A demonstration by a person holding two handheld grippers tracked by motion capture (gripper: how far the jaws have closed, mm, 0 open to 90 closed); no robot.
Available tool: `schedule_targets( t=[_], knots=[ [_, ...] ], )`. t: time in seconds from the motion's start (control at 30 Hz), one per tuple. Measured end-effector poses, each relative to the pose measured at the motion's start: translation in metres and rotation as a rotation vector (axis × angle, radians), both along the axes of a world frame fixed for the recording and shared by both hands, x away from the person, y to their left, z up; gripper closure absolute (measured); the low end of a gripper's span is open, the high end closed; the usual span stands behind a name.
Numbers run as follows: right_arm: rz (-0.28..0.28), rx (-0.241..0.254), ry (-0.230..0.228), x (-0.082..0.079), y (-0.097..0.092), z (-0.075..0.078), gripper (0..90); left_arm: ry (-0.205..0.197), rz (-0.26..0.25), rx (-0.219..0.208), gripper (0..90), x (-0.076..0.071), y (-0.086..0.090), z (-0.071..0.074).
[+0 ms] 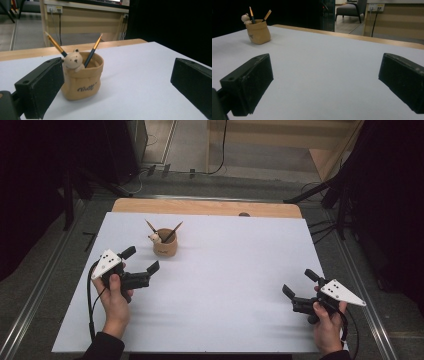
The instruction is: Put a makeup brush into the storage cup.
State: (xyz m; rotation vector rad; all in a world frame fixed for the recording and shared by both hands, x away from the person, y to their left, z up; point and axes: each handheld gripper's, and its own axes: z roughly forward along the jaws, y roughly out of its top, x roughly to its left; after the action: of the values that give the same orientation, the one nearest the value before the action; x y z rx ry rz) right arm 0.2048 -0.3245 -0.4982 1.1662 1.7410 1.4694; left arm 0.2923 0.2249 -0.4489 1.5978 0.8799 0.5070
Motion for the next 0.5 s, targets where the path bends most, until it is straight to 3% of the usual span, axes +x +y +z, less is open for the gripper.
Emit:
schedule_targets(
  t=[0.23, 0.4, 0.5],
  knots=[
    [0.000, -0.003, -0.005, -0.001, 0.001, 0.001, 0.0, 0.019, -0.006, -0.006, 0.0, -0.016, 0.009, -0.010],
    [-0.002, -0.007, -0.003, -0.001, 0.001, 0.001, 0.0, 0.000, -0.015, 0.026, 0.0, -0.026, 0.014, -0.010],
    [-0.004, -0.003, -0.002, -0.001, 0.001, 0.001, 0.0, 0.001, -0.009, 0.013, 0.0, -0.030, 0.019, -0.010]
  ],
)
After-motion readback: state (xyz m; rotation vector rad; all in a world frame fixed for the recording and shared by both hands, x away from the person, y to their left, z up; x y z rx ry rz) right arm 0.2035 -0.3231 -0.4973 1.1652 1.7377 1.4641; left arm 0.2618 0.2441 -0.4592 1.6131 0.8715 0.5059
